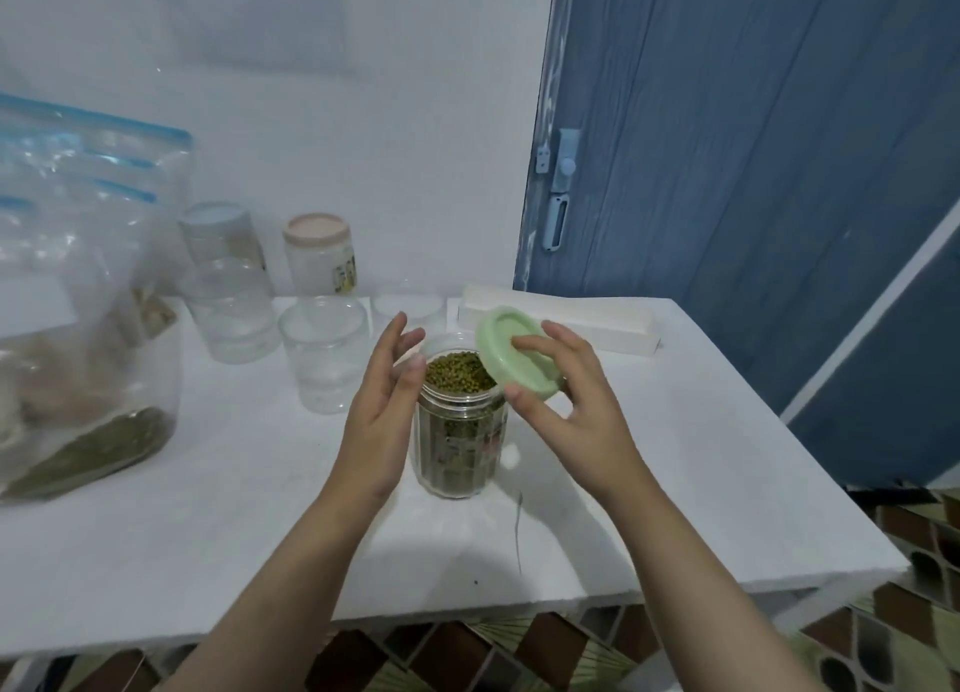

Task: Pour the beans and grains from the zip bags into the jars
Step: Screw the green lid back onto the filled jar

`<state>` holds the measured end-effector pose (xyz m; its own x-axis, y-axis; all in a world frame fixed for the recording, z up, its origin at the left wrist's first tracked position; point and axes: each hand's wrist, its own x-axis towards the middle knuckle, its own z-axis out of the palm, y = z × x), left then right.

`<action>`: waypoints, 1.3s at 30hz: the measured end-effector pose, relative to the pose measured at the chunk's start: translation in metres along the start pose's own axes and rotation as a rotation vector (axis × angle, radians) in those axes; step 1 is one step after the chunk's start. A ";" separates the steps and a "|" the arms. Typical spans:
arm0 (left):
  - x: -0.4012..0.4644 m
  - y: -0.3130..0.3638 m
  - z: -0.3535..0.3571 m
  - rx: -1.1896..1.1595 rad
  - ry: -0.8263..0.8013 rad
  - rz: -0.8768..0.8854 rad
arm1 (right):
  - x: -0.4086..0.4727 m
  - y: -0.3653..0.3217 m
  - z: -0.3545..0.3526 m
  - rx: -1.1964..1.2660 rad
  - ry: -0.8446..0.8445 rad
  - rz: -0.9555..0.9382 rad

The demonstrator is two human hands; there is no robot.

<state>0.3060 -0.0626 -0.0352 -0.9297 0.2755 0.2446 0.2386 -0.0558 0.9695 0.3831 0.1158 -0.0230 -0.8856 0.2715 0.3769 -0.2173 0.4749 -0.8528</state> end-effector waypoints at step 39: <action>-0.003 -0.006 -0.008 0.083 -0.058 -0.066 | 0.020 0.017 0.047 0.647 0.067 0.298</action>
<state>0.3054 -0.0708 -0.0412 -0.9270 0.3311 0.1764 0.2018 0.0438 0.9784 0.3424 0.0896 -0.0473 -0.9227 0.3729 0.0978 -0.1880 -0.2135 -0.9587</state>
